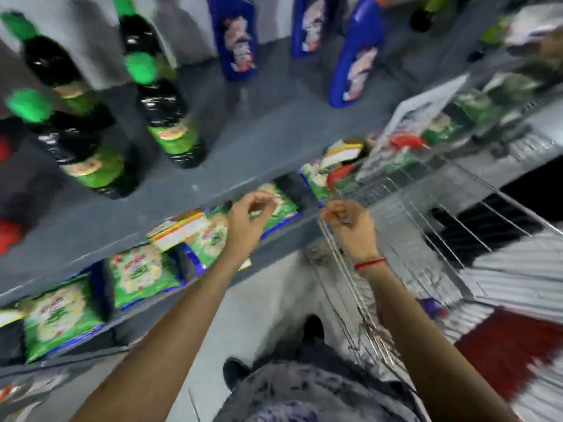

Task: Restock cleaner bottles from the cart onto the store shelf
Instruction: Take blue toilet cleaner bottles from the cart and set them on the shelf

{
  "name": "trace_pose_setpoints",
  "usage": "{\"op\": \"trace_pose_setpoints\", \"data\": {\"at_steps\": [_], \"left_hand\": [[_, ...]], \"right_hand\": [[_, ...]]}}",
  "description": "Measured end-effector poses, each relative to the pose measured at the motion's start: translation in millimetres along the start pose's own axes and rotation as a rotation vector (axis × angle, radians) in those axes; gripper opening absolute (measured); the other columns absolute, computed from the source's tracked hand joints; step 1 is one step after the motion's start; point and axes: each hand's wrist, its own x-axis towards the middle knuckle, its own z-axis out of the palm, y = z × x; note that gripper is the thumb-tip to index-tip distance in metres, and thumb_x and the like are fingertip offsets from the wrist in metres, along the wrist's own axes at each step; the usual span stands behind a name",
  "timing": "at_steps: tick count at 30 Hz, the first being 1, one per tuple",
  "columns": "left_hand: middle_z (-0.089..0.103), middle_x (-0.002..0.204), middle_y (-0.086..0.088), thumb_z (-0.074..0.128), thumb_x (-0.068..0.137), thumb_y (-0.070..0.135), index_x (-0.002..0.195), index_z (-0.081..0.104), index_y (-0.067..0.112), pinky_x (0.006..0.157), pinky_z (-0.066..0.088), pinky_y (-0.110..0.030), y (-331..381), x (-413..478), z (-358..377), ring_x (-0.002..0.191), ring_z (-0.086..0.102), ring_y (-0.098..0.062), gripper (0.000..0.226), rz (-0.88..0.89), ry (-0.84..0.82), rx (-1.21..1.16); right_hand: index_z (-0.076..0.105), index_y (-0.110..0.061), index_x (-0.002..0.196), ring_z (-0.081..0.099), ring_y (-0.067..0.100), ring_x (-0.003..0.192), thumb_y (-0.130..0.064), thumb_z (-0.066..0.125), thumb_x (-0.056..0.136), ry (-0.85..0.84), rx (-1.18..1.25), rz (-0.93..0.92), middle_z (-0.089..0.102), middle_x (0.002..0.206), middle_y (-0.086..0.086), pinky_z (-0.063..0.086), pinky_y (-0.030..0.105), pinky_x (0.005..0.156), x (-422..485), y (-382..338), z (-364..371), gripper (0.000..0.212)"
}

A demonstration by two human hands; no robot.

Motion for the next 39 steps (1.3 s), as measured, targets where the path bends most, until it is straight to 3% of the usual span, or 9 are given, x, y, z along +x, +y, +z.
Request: {"op": "trace_pose_setpoints", "data": {"at_steps": [6, 10, 14, 18, 21, 23, 30, 34, 39], "left_hand": [[0.063, 0.083, -0.007, 0.06, 0.084, 0.003, 0.091, 0.064, -0.005, 0.063, 0.041, -0.003, 31.1, 30.7, 136.9, 0.059, 0.055, 0.016, 0.011, 0.063, -0.341, 0.086], [0.063, 0.08, -0.005, 0.061, 0.083, -0.001, 0.093, 0.063, -0.009, 0.061, 0.04, -0.003, 44.4, 38.5, 223.5, 0.056, 0.054, 0.017, 0.014, 0.069, -0.555, 0.137], [0.061, 0.09, -0.014, 0.063, 0.083, 0.005, 0.098, 0.061, -0.005, 0.058, 0.04, -0.001, 31.8, 40.9, 299.4, 0.059, 0.057, 0.01, 0.018, -0.026, -0.837, 0.329], [0.063, 0.114, -0.014, 0.063, 0.084, 0.02, 0.107, 0.058, 0.005, 0.092, 0.047, -0.033, -14.8, 34.7, 356.7, 0.103, 0.059, -0.023, 0.028, -0.16, -1.154, 0.661], [0.059, 0.12, -0.011, 0.061, 0.084, 0.023, 0.113, 0.055, 0.01, 0.093, 0.046, -0.037, -56.5, 22.5, 387.1, 0.104, 0.056, -0.024, 0.032, -0.208, -1.29, 0.808], [0.058, 0.121, -0.008, 0.062, 0.083, 0.025, 0.112, 0.056, 0.013, 0.091, 0.045, -0.035, -84.9, 13.2, 400.3, 0.105, 0.055, -0.023, 0.032, -0.231, -1.332, 0.895], [0.054, 0.128, -0.015, 0.072, 0.074, 0.014, 0.125, 0.047, 0.008, 0.097, 0.044, -0.036, -166.0, -29.8, 422.5, 0.114, 0.053, -0.031, 0.058, -0.248, -1.373, 1.009], [0.055, 0.123, -0.022, 0.079, 0.064, 0.016, 0.122, 0.046, 0.003, 0.097, 0.045, -0.047, -195.0, -50.7, 431.0, 0.114, 0.053, -0.036, 0.068, -0.234, -1.401, 0.974], [0.058, 0.121, -0.016, 0.084, 0.055, 0.013, 0.122, 0.046, 0.009, 0.098, 0.044, -0.046, -214.6, -45.5, 439.5, 0.112, 0.052, -0.036, 0.077, -0.204, -1.395, 1.037]], "right_hand": [[0.062, -0.008, 0.088, 0.055, 0.008, 0.061, -0.002, 0.062, 0.082, 0.314, -0.024, 0.153, 0.059, 0.066, -0.001, 0.046, 0.029, 0.063, 12.5, 64.0, -136.2, 0.008], [0.056, -0.013, 0.08, 0.054, 0.012, 0.056, 0.002, 0.059, 0.082, 0.4, 0.038, 0.403, 0.06, 0.069, 0.01, 0.045, 0.026, 0.056, 13.3, 127.0, -190.0, 0.016], [0.058, -0.007, 0.075, 0.048, 0.001, 0.031, 0.001, 0.058, 0.082, 0.496, 0.122, 0.792, 0.053, 0.037, -0.006, 0.041, 0.019, 0.038, 4.1, 201.1, -208.5, 0.011], [0.05, -0.008, 0.088, 0.048, 0.023, 0.061, -0.005, 0.054, 0.086, 0.54, 0.216, 1.123, 0.059, 0.068, 0.009, 0.036, 0.026, 0.042, -27.1, 275.9, -191.2, 0.005], [0.052, 0.002, 0.116, 0.056, 0.028, 0.083, -0.015, 0.052, 0.089, 0.702, 0.345, 1.279, 0.059, 0.1, 0.02, 0.038, 0.03, 0.055, -52.3, 309.3, -174.2, 0.032], [0.052, 0.003, 0.118, 0.058, 0.03, 0.087, -0.029, 0.046, 0.093, 0.734, 0.366, 1.368, 0.056, 0.096, 0.016, 0.036, 0.027, 0.056, -61.3, 324.1, -169.4, 0.041], [0.044, 0.007, 0.124, 0.052, 0.017, 0.065, -0.026, 0.037, 0.097, 0.94, 0.76, 1.318, 0.053, 0.103, 0.014, 0.048, 0.016, 0.049, -53.5, 352.7, -153.0, 0.043], [0.043, 0.005, 0.126, 0.057, 0.031, 0.105, -0.029, 0.042, 0.096, 0.978, 0.728, 1.28, 0.054, 0.127, 0.024, 0.052, 0.024, 0.074, -57.6, 369.2, -139.6, 0.046], [0.047, 0.006, 0.119, 0.056, 0.042, 0.109, -0.027, 0.044, 0.094, 0.882, 0.857, 1.238, 0.054, 0.127, 0.027, 0.047, 0.048, 0.09, -55.9, 376.2, -129.8, 0.042]]}}
